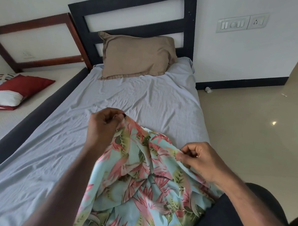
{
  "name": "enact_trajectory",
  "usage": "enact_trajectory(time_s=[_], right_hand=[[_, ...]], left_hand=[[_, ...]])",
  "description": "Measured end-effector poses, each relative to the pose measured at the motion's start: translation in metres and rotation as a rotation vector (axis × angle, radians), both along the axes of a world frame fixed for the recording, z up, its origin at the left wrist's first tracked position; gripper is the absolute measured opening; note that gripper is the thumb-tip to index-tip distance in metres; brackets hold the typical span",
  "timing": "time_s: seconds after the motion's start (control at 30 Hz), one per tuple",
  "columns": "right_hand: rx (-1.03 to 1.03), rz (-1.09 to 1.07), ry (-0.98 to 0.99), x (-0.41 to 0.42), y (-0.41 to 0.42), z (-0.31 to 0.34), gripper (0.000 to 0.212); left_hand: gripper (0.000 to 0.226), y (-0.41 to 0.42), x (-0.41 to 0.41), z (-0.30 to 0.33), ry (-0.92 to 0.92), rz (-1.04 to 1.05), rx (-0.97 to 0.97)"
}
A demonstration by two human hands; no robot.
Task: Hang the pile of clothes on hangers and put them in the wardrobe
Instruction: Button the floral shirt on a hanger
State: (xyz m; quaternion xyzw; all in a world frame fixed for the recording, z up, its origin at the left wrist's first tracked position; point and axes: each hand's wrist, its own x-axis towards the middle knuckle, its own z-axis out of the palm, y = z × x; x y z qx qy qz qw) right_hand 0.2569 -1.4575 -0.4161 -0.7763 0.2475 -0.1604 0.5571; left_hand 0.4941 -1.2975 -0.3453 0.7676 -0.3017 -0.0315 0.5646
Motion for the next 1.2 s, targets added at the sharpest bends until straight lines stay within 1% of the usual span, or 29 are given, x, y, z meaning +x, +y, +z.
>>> enact_trajectory(time_s=[0.07, 0.13, 0.23, 0.37, 0.47, 0.57, 0.7, 0.77, 0.83, 0.97, 1.1, 1.2], right_hand=[[0.115, -0.124, -0.098, 0.0, 0.006, 0.003, 0.016], [0.23, -0.182, -0.122, 0.0, 0.014, 0.004, 0.018], [0.355, -0.205, -0.105, 0.002, 0.028, 0.002, 0.021], [0.466, -0.185, -0.182, 0.008, 0.051, -0.002, 0.018], [0.467, -0.137, -0.228, 0.01, 0.06, 0.0, 0.02], [0.443, -0.141, -0.241, 0.009, 0.059, 0.003, 0.015], [0.353, -0.195, -0.225, 0.008, 0.058, 0.001, 0.016], [0.355, -0.213, -0.239, 0.008, 0.059, 0.0, 0.015], [0.357, -0.21, -0.266, 0.008, 0.06, 0.0, 0.015], [0.292, -0.155, -0.284, 0.008, 0.063, 0.0, 0.013], [0.313, -0.155, -0.296, 0.008, 0.066, 0.0, 0.011], [0.284, -0.154, -0.312, 0.009, 0.066, -0.003, 0.01]], left_hand=[[0.011, -0.004, -0.024, -0.007, 0.006, 0.039, -0.04], [0.015, -0.002, -0.057, -0.026, 0.039, 0.028, -0.041], [0.015, 0.004, -0.107, -0.059, 0.124, 0.007, -0.041], [0.014, 0.007, -0.146, -0.078, 0.199, 0.031, -0.099], [0.012, 0.004, -0.156, -0.076, 0.208, 0.058, -0.118], [0.015, 0.003, -0.156, -0.071, 0.238, 0.024, -0.107], [0.018, 0.004, -0.155, -0.067, 0.183, -0.022, -0.044], [0.021, 0.004, -0.154, -0.067, 0.142, -0.023, -0.033], [0.02, 0.005, -0.153, -0.067, 0.143, 0.002, -0.052], [0.016, 0.005, -0.154, -0.065, 0.196, 0.047, -0.117], [0.014, 0.004, -0.156, -0.064, 0.195, 0.067, -0.091], [0.013, 0.002, -0.152, -0.066, 0.173, 0.106, -0.063]])
